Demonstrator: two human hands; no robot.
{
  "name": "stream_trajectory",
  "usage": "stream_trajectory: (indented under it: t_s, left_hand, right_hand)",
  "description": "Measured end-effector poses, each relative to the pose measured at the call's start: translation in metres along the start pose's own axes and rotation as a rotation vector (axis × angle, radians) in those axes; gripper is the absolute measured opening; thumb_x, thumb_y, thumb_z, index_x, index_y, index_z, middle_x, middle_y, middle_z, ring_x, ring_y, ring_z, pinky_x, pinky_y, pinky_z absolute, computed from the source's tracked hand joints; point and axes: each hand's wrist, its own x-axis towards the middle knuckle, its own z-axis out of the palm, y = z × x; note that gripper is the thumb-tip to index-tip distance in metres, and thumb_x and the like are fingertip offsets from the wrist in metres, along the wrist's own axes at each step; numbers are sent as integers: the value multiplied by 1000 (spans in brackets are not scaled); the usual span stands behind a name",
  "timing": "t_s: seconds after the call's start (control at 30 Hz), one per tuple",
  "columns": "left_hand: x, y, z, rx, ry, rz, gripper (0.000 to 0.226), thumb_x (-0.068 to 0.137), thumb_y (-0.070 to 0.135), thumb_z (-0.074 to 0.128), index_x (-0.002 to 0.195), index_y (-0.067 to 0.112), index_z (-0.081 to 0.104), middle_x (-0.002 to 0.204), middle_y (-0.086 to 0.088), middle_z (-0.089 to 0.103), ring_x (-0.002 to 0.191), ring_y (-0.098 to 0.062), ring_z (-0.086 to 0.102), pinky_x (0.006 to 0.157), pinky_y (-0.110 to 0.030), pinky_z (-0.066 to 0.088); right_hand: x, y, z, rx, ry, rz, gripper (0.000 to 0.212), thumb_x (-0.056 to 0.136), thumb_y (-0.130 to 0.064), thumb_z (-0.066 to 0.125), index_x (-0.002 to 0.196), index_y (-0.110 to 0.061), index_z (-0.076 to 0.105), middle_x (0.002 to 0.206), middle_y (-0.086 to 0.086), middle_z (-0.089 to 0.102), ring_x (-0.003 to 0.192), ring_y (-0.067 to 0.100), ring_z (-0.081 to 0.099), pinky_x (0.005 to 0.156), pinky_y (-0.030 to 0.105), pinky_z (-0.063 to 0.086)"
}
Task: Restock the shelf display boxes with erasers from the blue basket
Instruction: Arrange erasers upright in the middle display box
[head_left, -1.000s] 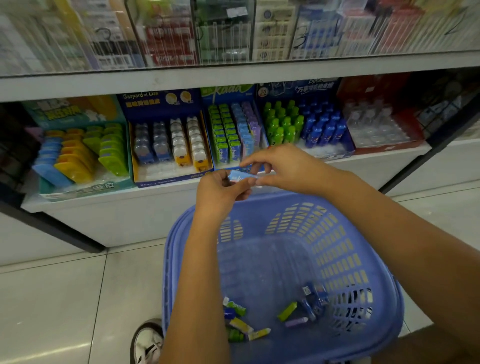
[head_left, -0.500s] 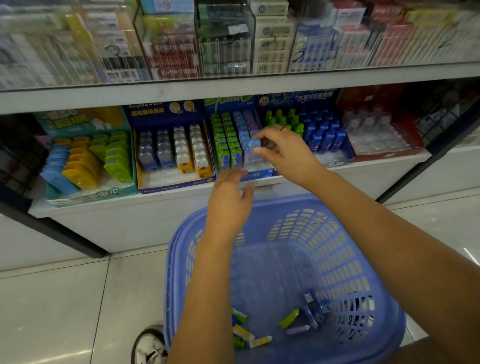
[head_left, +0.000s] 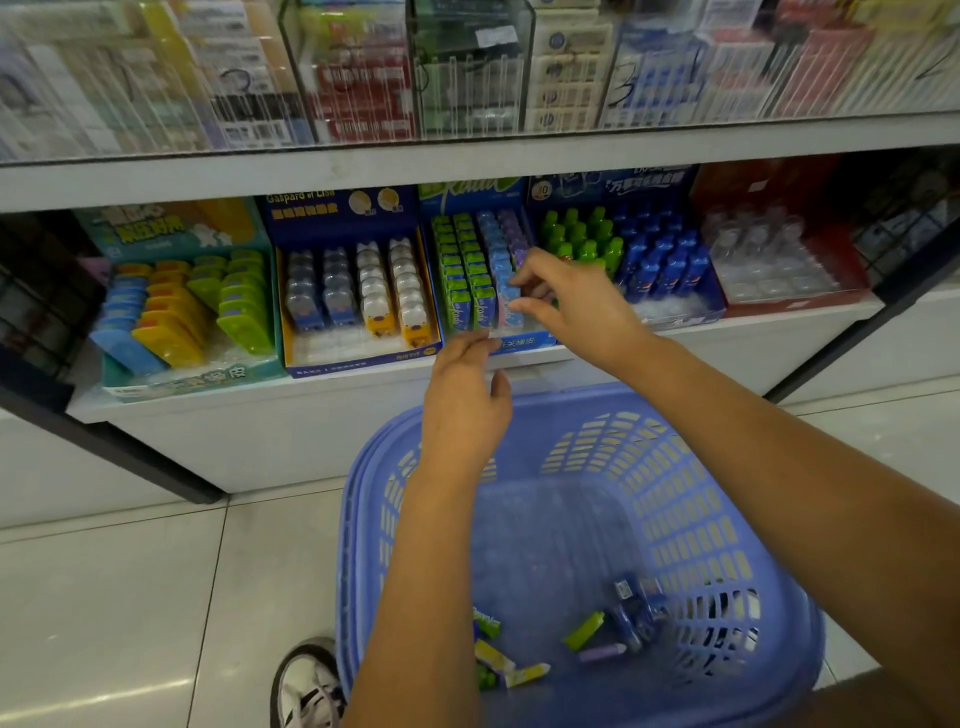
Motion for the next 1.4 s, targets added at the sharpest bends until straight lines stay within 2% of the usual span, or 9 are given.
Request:
stream_trajectory:
  t_s: [0.37, 0.6, 0.73, 0.87, 1.0, 1.07, 1.13, 1.2, 1.4]
  left_hand:
    - [-2, -1, -5, 13, -48, 35, 42, 93, 12, 54, 134, 10, 50, 145, 1, 41, 134, -14, 35, 93, -5, 21]
    - [-3, -7, -5, 40, -80, 65, 47, 92, 13, 55, 139, 12, 46, 149, 0, 37, 138, -16, 30, 107, -18, 24]
    - [-2, -6, -3, 43, -73, 86, 53, 92, 13, 56, 142, 14, 40, 147, -3, 38, 138, -18, 30, 108, -23, 27]
    - [-2, -6, -2, 54, -66, 87, 52, 93, 16, 55, 142, 15, 41, 147, -2, 39, 137, -17, 32, 105, -21, 27]
    - [-13, -8, 8, -68, 70, 104, 28, 92, 16, 54, 119, 12, 61, 120, -6, 61, 112, -20, 55, 89, -18, 39]
    - [-26, -15, 31, -38, -60, 24, 19, 90, 14, 55, 104, 8, 67, 105, -12, 67, 98, -27, 62, 82, -28, 45]
    - [-48, -26, 63, 78, -417, -64, 22, 92, 13, 53, 106, 6, 68, 106, -17, 68, 96, -29, 63, 83, -35, 47]
    - [-80, -37, 95, 104, -766, -133, 28, 94, 11, 49, 118, 8, 63, 116, -16, 65, 99, -24, 62, 85, -30, 46]
    - [-133, -51, 165, 224, -1236, -111, 40, 91, 18, 54, 130, 11, 54, 136, -14, 52, 122, -33, 50, 101, -37, 42]
  right_hand:
    - [3, 1, 3, -68, -14, -18, 19, 85, -14, 68, 99, -2, 66, 98, 12, 70, 86, 19, 65, 80, 25, 51]
    - [1, 7, 1, -55, 13, 46, 21, 87, -17, 66, 101, -2, 61, 100, 11, 69, 82, 16, 63, 70, 13, 42]
    - [1, 6, 1, -247, -124, -25, 24, 92, -18, 58, 109, -1, 58, 105, 17, 65, 94, 30, 61, 81, 36, 48]
    - [5, -1, -4, -344, -168, -30, 28, 93, -22, 57, 114, -3, 57, 112, 16, 62, 101, 30, 59, 84, 38, 45]
    - [-28, 0, 0, -142, -41, 62, 29, 84, -29, 68, 99, -9, 53, 92, 10, 61, 79, 24, 58, 66, 33, 44]
    - [-59, 12, 18, -239, -342, 152, 22, 81, -26, 70, 90, -12, 56, 87, 10, 63, 80, 27, 59, 66, 32, 41]
    - [-100, 31, 45, -357, -851, 281, 19, 80, -20, 70, 94, -12, 62, 97, 12, 64, 90, 28, 60, 75, 33, 45]
    - [-144, 53, 67, -318, -1143, 474, 33, 82, -18, 68, 113, -11, 62, 115, 11, 63, 106, 28, 60, 86, 34, 47]
    - [-227, 105, 105, -398, -1287, 579, 50, 97, -16, 49, 143, -10, 32, 145, 16, 38, 125, 34, 46, 97, 38, 41]
